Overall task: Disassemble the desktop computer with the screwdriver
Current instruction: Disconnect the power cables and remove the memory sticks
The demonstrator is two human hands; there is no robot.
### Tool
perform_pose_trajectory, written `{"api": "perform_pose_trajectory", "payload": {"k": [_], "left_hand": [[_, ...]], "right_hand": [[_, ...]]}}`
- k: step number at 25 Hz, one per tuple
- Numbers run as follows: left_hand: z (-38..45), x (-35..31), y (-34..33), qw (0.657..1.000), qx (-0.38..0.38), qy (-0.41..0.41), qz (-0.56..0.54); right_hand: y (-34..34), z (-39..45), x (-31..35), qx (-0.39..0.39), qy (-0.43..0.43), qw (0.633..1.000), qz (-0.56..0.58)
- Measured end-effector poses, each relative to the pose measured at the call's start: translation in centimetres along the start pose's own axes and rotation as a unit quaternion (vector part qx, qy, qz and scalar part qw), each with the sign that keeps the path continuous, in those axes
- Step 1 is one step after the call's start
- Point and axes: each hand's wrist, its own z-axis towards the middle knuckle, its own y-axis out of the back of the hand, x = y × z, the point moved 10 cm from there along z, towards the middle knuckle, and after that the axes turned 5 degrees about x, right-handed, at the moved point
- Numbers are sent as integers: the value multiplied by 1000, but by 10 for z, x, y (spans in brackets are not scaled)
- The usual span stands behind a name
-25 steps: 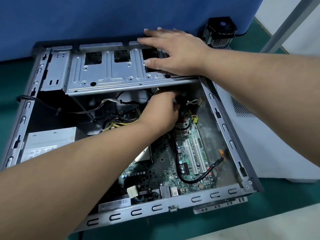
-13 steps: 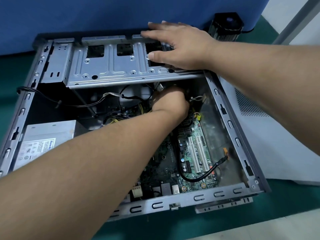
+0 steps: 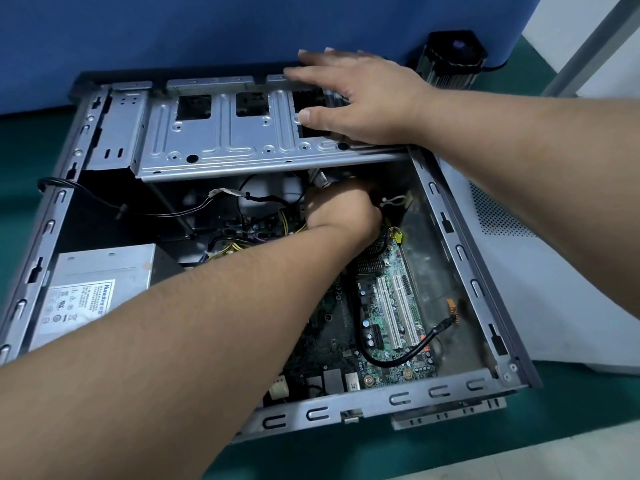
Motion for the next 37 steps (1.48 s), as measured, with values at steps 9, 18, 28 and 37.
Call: {"api": "perform_pose_trajectory", "payload": {"k": [9, 18, 28, 37], "left_hand": [[0, -5, 0, 999, -21, -31, -2], [-8, -4, 0, 998, -45, -43, -9], [-5, -3, -1, 998, -46, -39, -6], [-2, 5, 3, 997, -69, 8, -28]], "right_hand": [[0, 0, 0, -2, 0, 1000, 1], [1, 0, 0, -5, 4, 1000, 4], [0, 1, -1, -7, 3, 1000, 9], [1, 0, -2, -13, 8, 1000, 16]]}}
